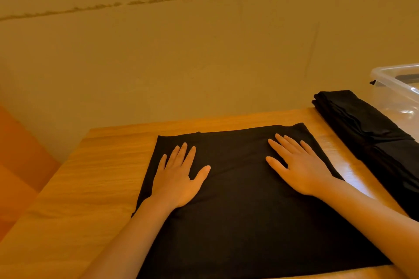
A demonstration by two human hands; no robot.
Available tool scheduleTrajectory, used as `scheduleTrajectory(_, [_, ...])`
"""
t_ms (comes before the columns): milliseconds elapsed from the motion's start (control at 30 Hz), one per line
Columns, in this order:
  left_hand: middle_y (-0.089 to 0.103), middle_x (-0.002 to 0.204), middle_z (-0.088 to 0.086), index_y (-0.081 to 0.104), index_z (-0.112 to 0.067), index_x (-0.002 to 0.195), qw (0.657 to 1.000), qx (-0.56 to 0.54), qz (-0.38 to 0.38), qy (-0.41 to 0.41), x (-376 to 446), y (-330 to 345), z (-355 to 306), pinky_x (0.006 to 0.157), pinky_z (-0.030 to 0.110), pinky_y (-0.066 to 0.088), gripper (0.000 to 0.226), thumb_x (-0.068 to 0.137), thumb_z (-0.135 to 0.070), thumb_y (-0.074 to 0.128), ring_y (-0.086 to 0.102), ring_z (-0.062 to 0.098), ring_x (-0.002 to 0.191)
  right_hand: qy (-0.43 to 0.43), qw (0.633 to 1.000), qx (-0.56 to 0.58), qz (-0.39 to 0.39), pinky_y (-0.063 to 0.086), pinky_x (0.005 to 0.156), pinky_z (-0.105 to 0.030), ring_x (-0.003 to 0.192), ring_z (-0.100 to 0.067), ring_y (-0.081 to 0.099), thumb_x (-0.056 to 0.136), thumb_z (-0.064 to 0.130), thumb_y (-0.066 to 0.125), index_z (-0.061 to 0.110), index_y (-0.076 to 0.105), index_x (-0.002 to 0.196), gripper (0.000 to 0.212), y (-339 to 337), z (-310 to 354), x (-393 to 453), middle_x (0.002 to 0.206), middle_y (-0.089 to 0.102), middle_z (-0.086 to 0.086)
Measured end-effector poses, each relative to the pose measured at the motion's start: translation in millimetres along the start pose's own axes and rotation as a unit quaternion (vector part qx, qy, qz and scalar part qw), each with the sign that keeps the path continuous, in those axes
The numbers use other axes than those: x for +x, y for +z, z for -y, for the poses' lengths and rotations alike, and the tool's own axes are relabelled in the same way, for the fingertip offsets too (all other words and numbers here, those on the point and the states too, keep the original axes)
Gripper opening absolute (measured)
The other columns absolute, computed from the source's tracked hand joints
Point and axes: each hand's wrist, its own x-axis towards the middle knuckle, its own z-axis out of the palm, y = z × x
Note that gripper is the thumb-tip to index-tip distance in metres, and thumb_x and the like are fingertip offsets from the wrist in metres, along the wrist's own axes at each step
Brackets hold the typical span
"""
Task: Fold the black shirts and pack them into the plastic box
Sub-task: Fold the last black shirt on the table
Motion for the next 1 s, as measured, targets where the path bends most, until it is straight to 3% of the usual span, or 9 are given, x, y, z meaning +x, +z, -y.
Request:
scheduleTrajectory(300, [-0.017, 0.160, -0.007, -0.007, -0.034, 0.152, 0.997, -0.027, 0.069, -0.017, -45, -8, 1, 0.120, 0.041, -0.006, 0.072, 0.092, -0.069, 0.013, -0.018, 0.012, 0.145, -0.003, 0.998, 0.030, 0.054, -0.004, 0.119, -0.036, 0.145, -0.010, -0.010, 0.094, 0.062, 0.018, 0.032, 0.002, 0.152, 0.067, -11, 4, -51, 0.160, -0.008, 0.008])
scheduleTrajectory(467, [-0.005, 0.162, -0.003, 0.003, -0.029, 0.154, 0.999, -0.027, 0.017, -0.030, -10, -5, 5, 0.120, 0.042, -0.003, 0.077, 0.090, -0.072, 0.013, -0.009, 0.015, 0.148, -0.001, 0.999, 0.022, 0.037, -0.006, 0.118, -0.038, 0.146, -0.012, -0.010, 0.093, 0.065, 0.015, 0.032, 0.003, 0.152, 0.069, -4, 3, -15, 0.160, -0.007, 0.005])
scheduleTrajectory(833, [0.002, 0.162, -0.001, 0.008, -0.027, 0.154, 0.999, -0.018, -0.002, -0.039, 52, -8, 11, 0.120, 0.043, -0.001, 0.078, 0.091, -0.072, 0.013, -0.004, 0.017, 0.149, 0.007, 1.000, 0.005, 0.026, -0.002, 0.118, -0.040, 0.147, -0.015, -0.003, 0.095, 0.063, 0.018, 0.031, 0.009, 0.152, 0.066, -6, -8, 47, 0.161, 0.002, 0.003])
scheduleTrajectory(1000, [0.016, 0.160, 0.003, 0.021, -0.019, 0.152, 0.993, 0.016, -0.113, -0.016, 57, -16, -3, 0.120, 0.041, 0.006, 0.062, 0.101, -0.053, 0.019, 0.008, 0.019, 0.148, 0.018, 0.999, -0.006, -0.039, 0.003, 0.120, -0.044, 0.147, -0.018, 0.004, 0.100, 0.050, 0.028, 0.020, 0.016, 0.152, 0.062, -10, -1, 55, 0.161, 0.008, -0.002])
